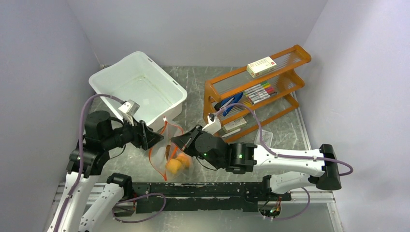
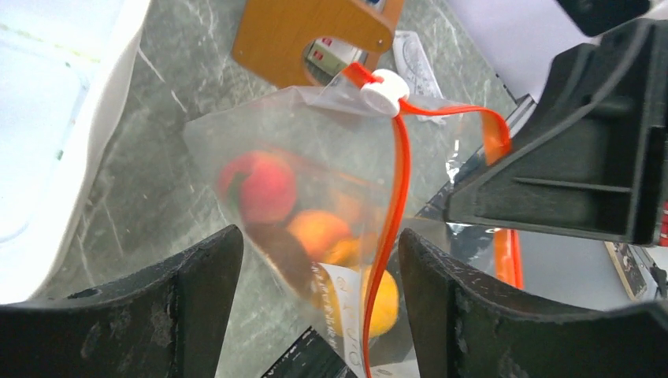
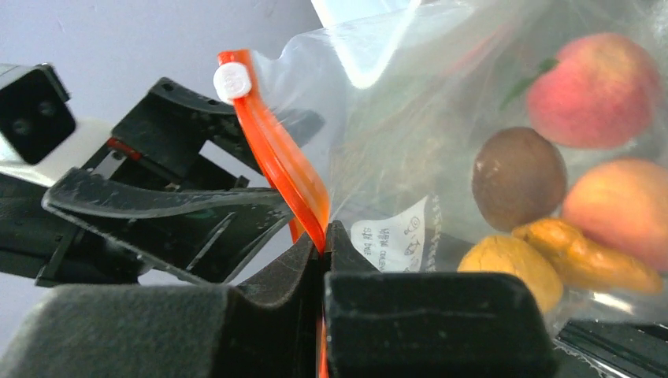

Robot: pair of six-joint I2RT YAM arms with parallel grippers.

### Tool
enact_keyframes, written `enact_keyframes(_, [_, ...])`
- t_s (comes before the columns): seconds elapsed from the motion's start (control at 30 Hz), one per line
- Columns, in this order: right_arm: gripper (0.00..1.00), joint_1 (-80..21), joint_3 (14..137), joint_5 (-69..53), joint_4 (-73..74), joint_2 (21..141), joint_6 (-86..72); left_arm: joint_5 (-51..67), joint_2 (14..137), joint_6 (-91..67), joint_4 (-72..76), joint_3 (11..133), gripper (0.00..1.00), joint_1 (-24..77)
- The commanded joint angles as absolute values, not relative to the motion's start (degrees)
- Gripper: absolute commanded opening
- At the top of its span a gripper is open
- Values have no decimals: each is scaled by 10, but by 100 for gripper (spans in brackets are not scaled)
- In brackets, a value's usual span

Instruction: Place the food in the zip-top bag and seal the zipper

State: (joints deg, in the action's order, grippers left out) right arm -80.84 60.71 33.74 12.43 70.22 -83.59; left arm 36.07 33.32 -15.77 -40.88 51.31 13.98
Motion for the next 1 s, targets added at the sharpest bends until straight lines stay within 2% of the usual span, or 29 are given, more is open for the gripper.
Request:
enact_keyframes(0.0, [0, -817, 592, 380, 105, 697, -874, 387, 331, -147, -375, 489, 72, 142])
enact_keyframes(0.07, [0, -818, 589, 382, 107, 696, -879, 395, 330, -148, -360, 477, 71, 142])
enact_keyframes(0.2, [0, -820, 579, 387, 96, 689, -882, 402, 336, -149, -351, 463, 56, 142])
enact_keyframes(0.3, [0, -821, 577, 386, 90, 686, -875, 434, 336, -153, -320, 442, 31, 142])
enact_keyframes(0.47, [0, -821, 554, 365, 69, 681, -855, 470, 337, -146, -288, 444, 8, 143])
enact_keyframes(0.53, [1, -822, 542, 351, 39, 677, -804, 490, 337, -141, -263, 440, 7, 142])
enact_keyframes(0.67, [20, -821, 557, 309, 14, 680, -627, 526, 345, -122, -211, 433, 7, 142])
enact_keyframes(0.83, [36, -821, 595, 276, 88, 635, -445, 563, 387, -62, -201, 444, 7, 142])
enact_keyframes(0.9, [36, -821, 588, 294, 106, 598, -422, 567, 405, -51, -202, 443, 7, 142])
enact_keyframes(0.97, [32, -821, 578, 327, 119, 557, -423, 573, 422, -39, -213, 451, 7, 142])
